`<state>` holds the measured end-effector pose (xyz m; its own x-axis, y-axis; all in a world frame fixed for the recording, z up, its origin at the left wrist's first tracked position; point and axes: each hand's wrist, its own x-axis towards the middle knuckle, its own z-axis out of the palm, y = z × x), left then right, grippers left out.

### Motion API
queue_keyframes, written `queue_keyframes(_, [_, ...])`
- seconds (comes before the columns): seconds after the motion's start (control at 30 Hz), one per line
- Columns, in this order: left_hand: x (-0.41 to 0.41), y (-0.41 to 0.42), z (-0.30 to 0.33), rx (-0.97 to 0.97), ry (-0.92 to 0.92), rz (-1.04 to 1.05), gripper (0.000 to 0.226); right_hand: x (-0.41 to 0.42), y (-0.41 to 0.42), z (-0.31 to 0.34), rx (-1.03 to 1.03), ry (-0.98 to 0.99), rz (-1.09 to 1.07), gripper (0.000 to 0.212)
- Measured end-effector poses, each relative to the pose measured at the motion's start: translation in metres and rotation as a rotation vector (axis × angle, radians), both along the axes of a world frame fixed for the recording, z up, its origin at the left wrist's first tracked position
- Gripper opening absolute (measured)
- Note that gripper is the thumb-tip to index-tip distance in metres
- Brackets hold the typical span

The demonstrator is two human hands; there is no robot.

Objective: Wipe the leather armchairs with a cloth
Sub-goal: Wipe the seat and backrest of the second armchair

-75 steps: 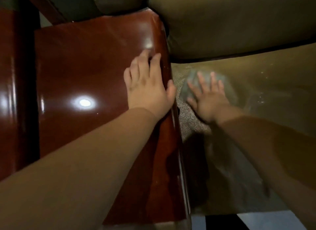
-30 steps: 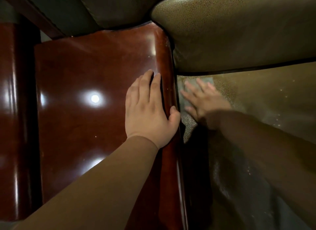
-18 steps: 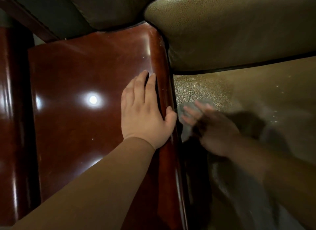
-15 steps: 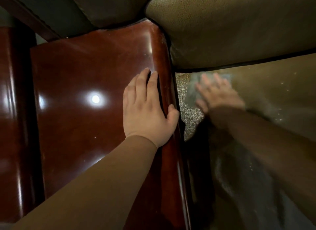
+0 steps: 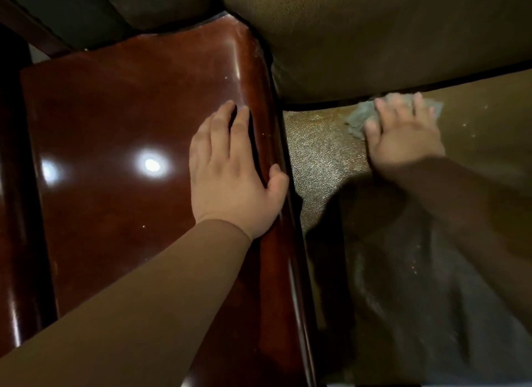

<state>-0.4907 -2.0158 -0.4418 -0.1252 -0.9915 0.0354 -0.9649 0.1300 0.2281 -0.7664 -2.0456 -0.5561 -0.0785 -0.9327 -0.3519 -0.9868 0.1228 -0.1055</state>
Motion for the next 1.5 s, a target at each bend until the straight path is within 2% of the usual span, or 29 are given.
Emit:
queue_keyframes(0.03, [0.001,0.001,-0.001,0.001,0.001,0.001,0.083,0.007,-0.005,0.001,0.036,-0.041,-0.099,0.076])
queue_keyframes(0.1, [0.003,0.002,-0.001,0.004,-0.002,-0.001,0.083,0.036,0.011,-0.001,0.019,-0.042,-0.101,0.086])
queue_keyframes(0.2, [0.006,0.002,0.001,0.004,-0.012,0.0,0.082,0.065,0.054,0.006,0.06,-0.004,0.251,0.089])
queue_keyframes(0.27, [0.006,0.001,0.001,-0.012,-0.007,-0.002,0.081,0.043,0.063,0.007,0.052,-0.067,0.431,0.079])
queue_keyframes(0.3, [0.005,0.0,0.001,-0.019,-0.002,-0.003,0.081,0.026,0.058,0.004,-0.023,-0.081,0.464,0.072])
queue_keyframes(0.37, [0.002,0.0,0.0,-0.021,0.01,-0.002,0.081,-0.008,0.047,-0.005,-0.254,-0.015,0.332,0.059])
queue_keyframes(0.4, [0.001,0.0,0.0,-0.018,0.016,0.0,0.081,-0.022,0.036,-0.007,-0.266,0.021,0.172,0.059])
queue_keyframes(0.47, [0.001,0.001,-0.001,-0.014,0.01,0.004,0.081,-0.019,0.017,0.002,-0.069,-0.021,-0.172,0.069])
queue_keyframes(0.5, [0.002,0.001,-0.001,-0.011,0.003,0.004,0.081,-0.002,0.013,0.006,-0.03,-0.049,-0.251,0.074])
queue_keyframes(0.53, [0.004,0.002,-0.001,-0.007,-0.003,0.004,0.081,0.018,0.015,0.008,-0.035,-0.054,-0.223,0.078])
queue_keyframes(0.57, [0.005,0.003,0.0,-0.001,-0.007,0.006,0.081,0.039,0.025,0.007,-0.047,-0.062,-0.107,0.08])
queue_keyframes(0.67, [0.006,0.003,0.003,-0.001,-0.01,0.003,0.08,0.066,0.067,0.004,0.003,-0.047,0.508,0.085])
queue_keyframes(0.73, [0.005,0.002,0.003,-0.013,-0.011,-0.003,0.08,0.041,0.064,0.004,0.029,-0.103,0.676,0.082])
queue_keyframes(0.77, [0.004,0.001,0.002,-0.014,-0.01,-0.003,0.08,0.023,0.057,0.0,-0.008,-0.128,0.677,0.077])
queue_keyframes(0.83, [0.001,0.001,0.001,-0.01,-0.003,-0.002,0.081,-0.011,0.049,-0.012,-0.143,-0.11,0.515,0.06])
queue_keyframes(0.9, [0.001,0.002,0.001,-0.005,-0.003,-0.001,0.081,-0.031,0.043,-0.014,-0.257,-0.086,0.181,0.054])
queue_keyframes(0.97, [0.002,0.002,0.0,-0.01,-0.006,0.0,0.08,-0.007,0.036,-0.009,-0.251,-0.103,-0.158,0.055])
queue_keyframes(1.0, [0.003,0.003,0.001,-0.01,-0.009,0.001,0.08,0.013,0.034,-0.004,-0.24,-0.129,-0.238,0.055])
queue_keyframes(1.07, [0.004,0.004,0.002,-0.011,-0.008,0.006,0.08,0.042,0.036,-0.002,-0.276,-0.207,-0.144,0.049])
queue_keyframes(1.13, [0.003,0.003,0.002,-0.022,0.006,0.007,0.079,0.044,0.04,-0.009,-0.273,-0.254,0.132,0.043])
queue_keyframes(1.2, [0.002,0.002,0.001,-0.02,0.014,0.006,0.079,0.019,0.029,-0.016,-0.261,-0.228,0.292,0.058])
queue_keyframes(1.27, [0.001,0.001,0.001,-0.014,0.015,0.009,0.079,-0.005,0.014,-0.017,-0.237,-0.164,0.164,0.071])
queue_keyframes(1.4, [0.003,0.002,0.001,-0.004,0.008,0.012,0.079,0.007,0.008,-0.01,-0.176,-0.062,-0.246,0.074])
queue_keyframes(1.47, [0.004,0.004,0.002,-0.003,0.005,0.011,0.079,0.041,0.02,-0.008,-0.136,-0.059,-0.236,0.075])
queue_keyframes(1.5, [0.003,0.004,0.002,-0.003,0.005,0.012,0.079,0.055,0.03,-0.008,-0.134,-0.082,-0.105,0.074])
